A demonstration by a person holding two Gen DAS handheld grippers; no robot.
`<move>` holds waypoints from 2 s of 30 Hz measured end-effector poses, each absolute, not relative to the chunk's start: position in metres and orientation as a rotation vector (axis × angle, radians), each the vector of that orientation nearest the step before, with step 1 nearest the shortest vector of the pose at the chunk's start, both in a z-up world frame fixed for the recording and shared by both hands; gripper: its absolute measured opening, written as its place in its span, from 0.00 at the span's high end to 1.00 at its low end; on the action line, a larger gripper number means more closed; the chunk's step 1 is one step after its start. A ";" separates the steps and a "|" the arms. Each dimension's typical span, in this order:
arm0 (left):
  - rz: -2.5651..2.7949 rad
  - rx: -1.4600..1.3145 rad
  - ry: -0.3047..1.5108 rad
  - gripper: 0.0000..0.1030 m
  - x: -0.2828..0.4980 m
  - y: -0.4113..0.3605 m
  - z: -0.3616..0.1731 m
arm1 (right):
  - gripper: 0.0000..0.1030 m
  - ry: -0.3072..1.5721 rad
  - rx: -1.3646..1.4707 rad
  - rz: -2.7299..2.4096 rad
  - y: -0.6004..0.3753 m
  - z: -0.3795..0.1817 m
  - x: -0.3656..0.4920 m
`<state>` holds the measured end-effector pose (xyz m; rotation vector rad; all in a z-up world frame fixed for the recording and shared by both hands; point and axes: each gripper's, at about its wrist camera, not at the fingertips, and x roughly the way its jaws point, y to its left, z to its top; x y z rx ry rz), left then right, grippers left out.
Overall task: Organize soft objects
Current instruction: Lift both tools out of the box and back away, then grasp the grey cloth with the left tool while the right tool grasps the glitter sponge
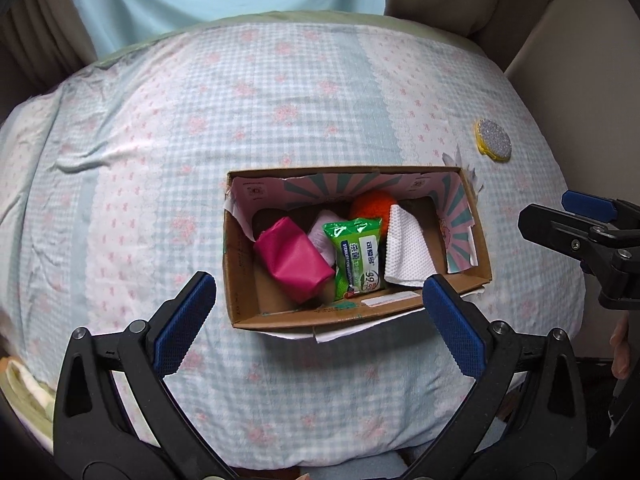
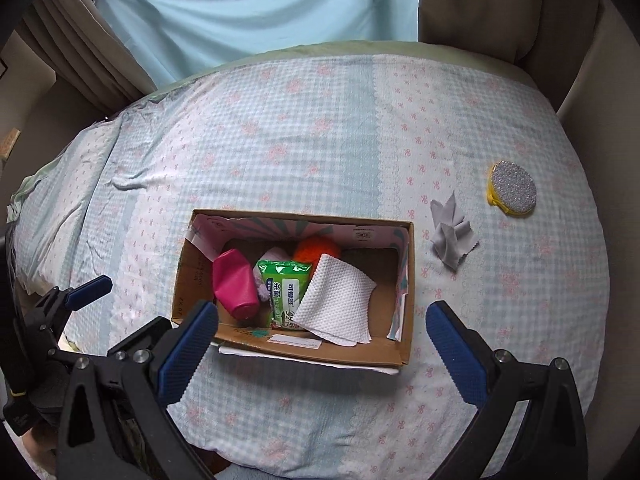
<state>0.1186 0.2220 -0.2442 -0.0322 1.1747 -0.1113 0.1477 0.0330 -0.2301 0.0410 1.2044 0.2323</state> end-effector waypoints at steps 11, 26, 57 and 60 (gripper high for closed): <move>-0.006 -0.054 0.990 0.00 0.069 0.161 -0.151 | 0.00 1.028 0.007 0.168 -0.059 -0.144 0.101; 0.054 -0.141 0.928 0.00 0.102 0.015 -0.158 | 0.00 0.962 -0.018 0.216 -0.198 -0.153 0.147; 0.277 -0.133 1.109 0.00 0.280 -0.120 -0.460 | 0.00 1.154 -0.204 0.408 -0.240 -0.441 0.363; 0.303 -0.188 1.129 0.00 0.287 -0.109 -0.473 | 0.00 1.150 -0.236 0.414 -0.236 -0.454 0.369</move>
